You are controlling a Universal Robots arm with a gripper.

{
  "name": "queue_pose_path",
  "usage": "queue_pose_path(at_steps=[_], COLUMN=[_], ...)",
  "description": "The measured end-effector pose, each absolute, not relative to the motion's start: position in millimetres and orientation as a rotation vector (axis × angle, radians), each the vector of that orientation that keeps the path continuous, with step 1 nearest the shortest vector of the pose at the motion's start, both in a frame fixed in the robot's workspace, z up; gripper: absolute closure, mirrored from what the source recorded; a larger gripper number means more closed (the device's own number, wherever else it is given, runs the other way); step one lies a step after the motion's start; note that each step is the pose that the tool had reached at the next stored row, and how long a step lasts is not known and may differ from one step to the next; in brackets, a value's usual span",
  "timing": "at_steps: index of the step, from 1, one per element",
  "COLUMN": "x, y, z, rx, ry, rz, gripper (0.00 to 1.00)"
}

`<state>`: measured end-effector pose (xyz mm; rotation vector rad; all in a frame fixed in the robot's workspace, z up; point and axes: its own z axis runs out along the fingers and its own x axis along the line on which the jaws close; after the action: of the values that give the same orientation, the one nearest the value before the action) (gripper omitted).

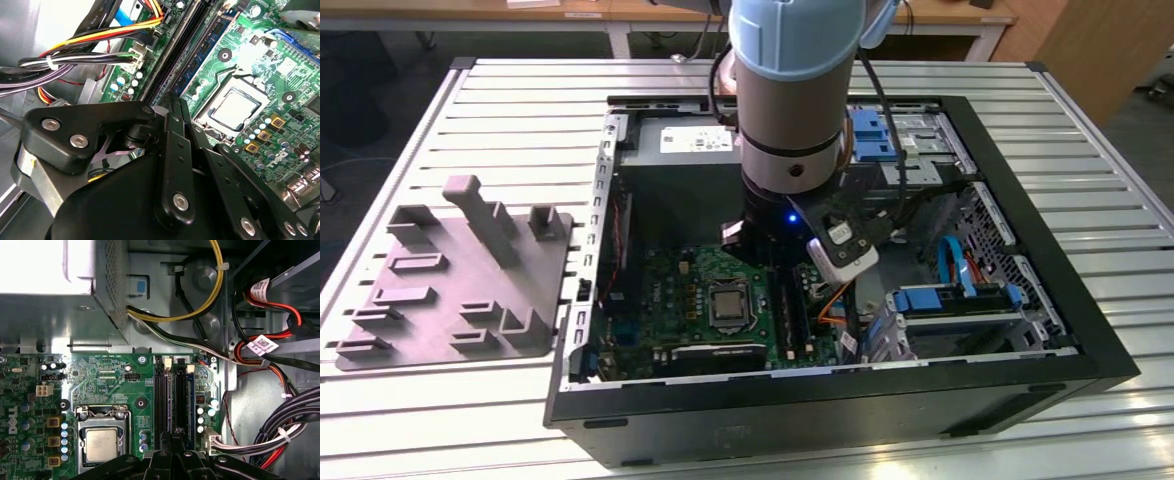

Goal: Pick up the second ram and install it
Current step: 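Insert the second ram into the second slot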

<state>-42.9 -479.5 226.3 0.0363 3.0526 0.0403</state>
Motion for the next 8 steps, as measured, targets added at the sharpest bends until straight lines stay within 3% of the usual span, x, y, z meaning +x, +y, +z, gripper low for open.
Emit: queue_pose_path(at_steps=[8], x=[-42.9], y=[-479.5], z=[223.9], rx=[0.037], ry=[3.053], rz=[0.040], gripper=[0.89])
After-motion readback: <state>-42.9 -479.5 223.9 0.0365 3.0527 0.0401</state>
